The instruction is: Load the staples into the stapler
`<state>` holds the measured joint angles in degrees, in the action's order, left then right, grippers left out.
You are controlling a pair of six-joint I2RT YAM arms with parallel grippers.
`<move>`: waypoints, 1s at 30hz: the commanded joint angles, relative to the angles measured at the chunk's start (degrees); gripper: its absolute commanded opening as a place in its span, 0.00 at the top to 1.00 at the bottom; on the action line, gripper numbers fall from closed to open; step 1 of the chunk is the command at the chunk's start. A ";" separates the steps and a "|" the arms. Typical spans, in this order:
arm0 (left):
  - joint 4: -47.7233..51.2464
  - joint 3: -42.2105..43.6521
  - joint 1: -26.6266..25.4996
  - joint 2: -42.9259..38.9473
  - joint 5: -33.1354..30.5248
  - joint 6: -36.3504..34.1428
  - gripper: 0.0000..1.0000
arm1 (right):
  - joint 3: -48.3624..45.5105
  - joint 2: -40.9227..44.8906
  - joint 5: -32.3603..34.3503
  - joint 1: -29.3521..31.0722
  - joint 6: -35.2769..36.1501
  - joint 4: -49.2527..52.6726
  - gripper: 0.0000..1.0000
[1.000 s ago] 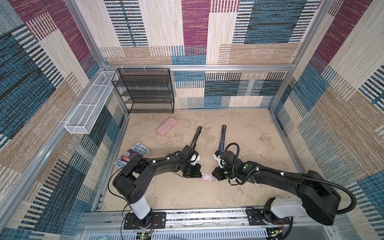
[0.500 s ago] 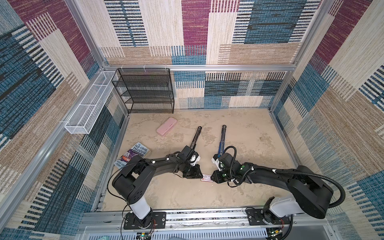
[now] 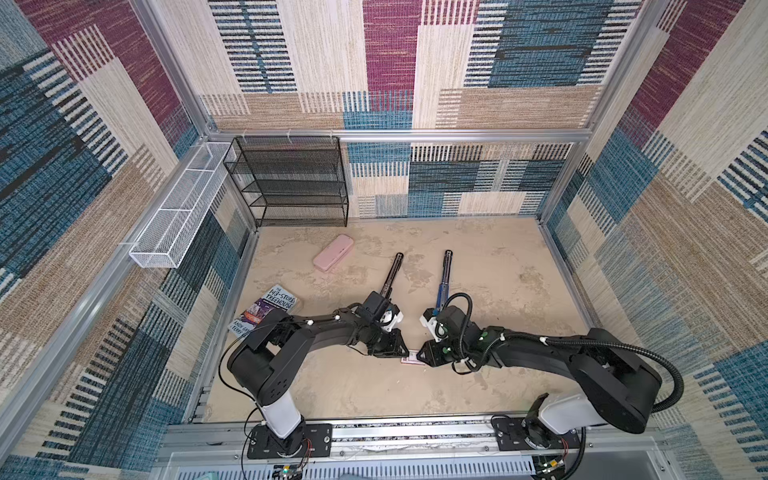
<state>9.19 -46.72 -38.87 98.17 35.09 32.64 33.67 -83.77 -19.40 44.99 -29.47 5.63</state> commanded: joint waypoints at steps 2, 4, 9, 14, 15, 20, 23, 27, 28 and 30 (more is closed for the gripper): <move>-0.71 -0.30 -0.01 0.27 1.40 -0.48 0.80 | -0.14 -1.01 -1.98 0.10 -0.67 -3.56 0.81; -0.42 -0.23 -0.06 0.02 1.17 -0.48 0.82 | -0.34 -1.05 -1.81 0.09 -0.76 -3.52 0.83; 0.00 0.04 0.02 -0.37 0.71 -0.48 0.92 | -0.36 0.03 0.15 0.04 -0.94 -2.00 0.84; 0.18 0.14 0.28 -0.44 0.59 -0.57 1.00 | -0.60 3.77 2.96 -0.34 -1.03 0.63 0.76; 0.28 0.14 0.28 -0.44 0.52 -0.57 1.00 | -0.71 4.26 3.12 -0.43 -1.01 0.84 0.77; 0.40 0.12 0.37 -0.39 0.43 -0.66 1.00 | -0.96 5.24 4.15 -0.70 -0.94 2.17 0.84; 0.78 0.18 0.46 -0.64 0.11 -0.79 1.00 | -1.24 5.28 4.66 -0.78 -0.89 2.64 0.86; 1.13 0.33 0.60 -0.98 -0.37 -0.95 1.00 | -1.73 4.44 5.97 -0.87 -0.67 3.92 0.86; 1.33 0.43 0.64 -1.05 -0.50 -0.98 1.00 | -1.82 4.29 6.33 -0.87 -0.67 4.29 0.86; 1.47 0.52 0.73 -1.14 -0.55 -1.05 1.00 | -2.11 4.47 6.83 -0.94 -0.76 4.73 0.86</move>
<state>9.74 -46.41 -38.35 97.43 34.65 32.69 31.86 -79.33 -14.37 44.18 -30.11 9.08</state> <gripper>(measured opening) 0.059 0.142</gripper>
